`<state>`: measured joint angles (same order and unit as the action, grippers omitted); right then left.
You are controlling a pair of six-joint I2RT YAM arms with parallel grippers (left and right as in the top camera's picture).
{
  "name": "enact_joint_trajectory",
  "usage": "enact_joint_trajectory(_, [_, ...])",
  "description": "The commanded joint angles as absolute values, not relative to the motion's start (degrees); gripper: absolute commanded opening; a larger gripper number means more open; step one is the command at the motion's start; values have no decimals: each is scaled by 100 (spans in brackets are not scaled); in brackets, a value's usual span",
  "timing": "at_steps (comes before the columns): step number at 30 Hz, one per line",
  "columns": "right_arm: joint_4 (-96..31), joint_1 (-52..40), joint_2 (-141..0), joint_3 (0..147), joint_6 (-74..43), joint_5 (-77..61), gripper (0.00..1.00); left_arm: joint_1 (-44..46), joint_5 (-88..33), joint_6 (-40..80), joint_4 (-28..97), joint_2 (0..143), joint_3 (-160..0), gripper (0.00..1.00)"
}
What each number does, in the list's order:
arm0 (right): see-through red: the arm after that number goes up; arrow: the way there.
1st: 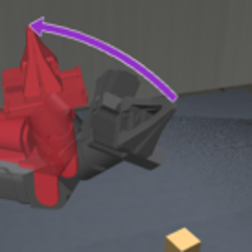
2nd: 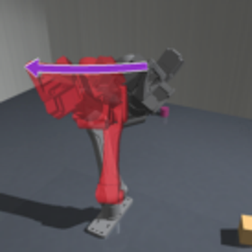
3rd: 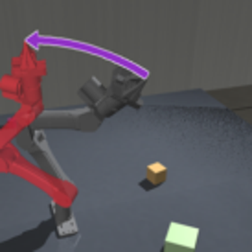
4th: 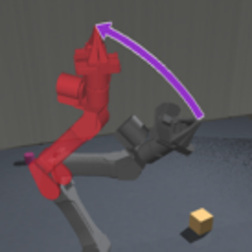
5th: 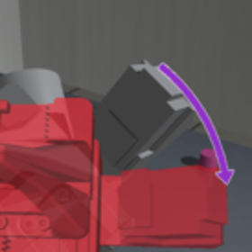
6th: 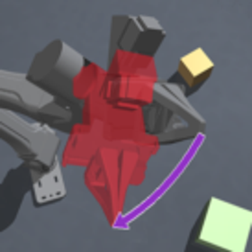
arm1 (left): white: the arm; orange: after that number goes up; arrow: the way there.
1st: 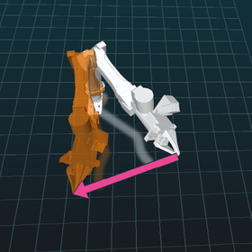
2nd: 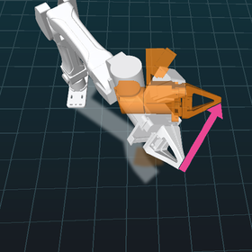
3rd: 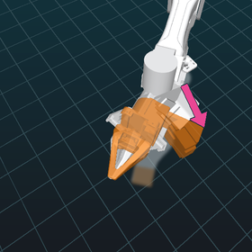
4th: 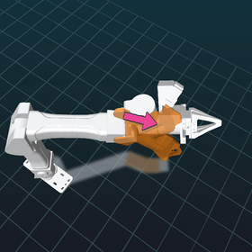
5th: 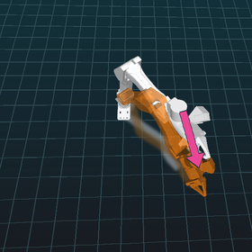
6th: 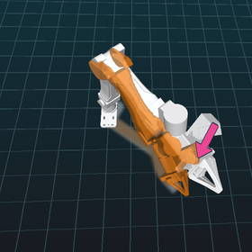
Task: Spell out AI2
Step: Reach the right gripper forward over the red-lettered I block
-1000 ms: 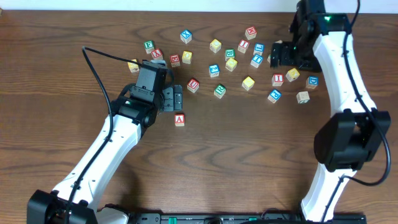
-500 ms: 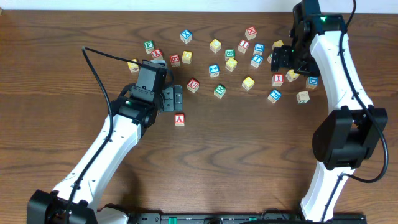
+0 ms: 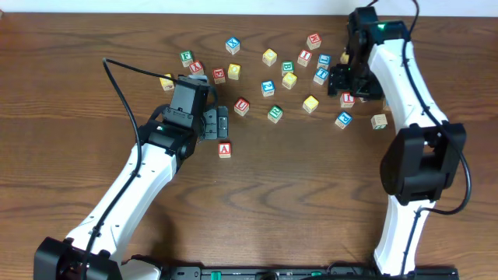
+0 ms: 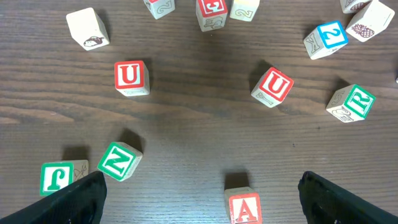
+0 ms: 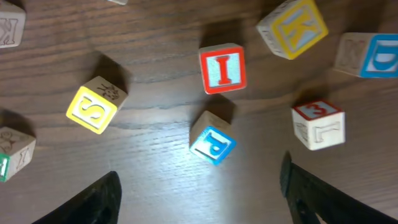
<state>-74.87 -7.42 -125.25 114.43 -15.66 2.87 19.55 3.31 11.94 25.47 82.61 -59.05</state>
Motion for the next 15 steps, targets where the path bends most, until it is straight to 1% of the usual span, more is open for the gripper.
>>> enact_joint_trajectory(1, [-7428,-825,-12691,11537,-1669,379,75,1931,366,1162,2543,8189,-6023,97])
enact_joint_trajectory(15, [-7201,-790,-12766,11535,-1671,718,75,1931,366,1162,2543,8189,-6025,97])
